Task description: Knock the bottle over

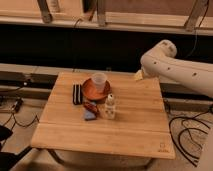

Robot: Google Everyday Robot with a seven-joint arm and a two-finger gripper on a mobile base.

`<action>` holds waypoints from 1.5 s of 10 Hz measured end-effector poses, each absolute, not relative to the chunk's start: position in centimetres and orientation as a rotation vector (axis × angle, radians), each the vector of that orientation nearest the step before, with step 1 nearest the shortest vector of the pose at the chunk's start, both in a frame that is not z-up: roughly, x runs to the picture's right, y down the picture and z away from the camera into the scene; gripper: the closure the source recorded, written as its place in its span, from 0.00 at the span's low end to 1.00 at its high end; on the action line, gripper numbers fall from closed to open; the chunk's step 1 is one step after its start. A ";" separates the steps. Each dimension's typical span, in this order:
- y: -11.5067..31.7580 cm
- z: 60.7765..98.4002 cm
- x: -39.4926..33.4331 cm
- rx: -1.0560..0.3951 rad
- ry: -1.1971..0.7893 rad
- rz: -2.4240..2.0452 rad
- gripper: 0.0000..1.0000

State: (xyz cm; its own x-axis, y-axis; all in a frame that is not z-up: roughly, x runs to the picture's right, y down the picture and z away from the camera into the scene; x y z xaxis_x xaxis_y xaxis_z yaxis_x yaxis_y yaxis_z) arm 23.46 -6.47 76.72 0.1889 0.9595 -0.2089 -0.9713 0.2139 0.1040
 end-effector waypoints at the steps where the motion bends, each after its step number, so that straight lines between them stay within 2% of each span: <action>1: -6.5 76.7 23.5 -0.056 0.249 1.358 0.20; 3: -6.5 76.7 23.5 -0.056 0.249 1.359 0.23; 4: -6.5 76.7 23.5 -0.056 0.249 1.359 0.30; 11: -5.4 76.4 23.3 -0.065 0.269 1.327 0.97; 15: 3.6 73.3 22.7 -0.133 0.398 1.106 1.00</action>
State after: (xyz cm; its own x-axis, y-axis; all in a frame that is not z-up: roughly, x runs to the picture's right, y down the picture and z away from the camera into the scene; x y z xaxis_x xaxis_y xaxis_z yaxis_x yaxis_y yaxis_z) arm 22.68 3.56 73.34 0.3860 0.8423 -0.3763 -0.8891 0.4485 0.0917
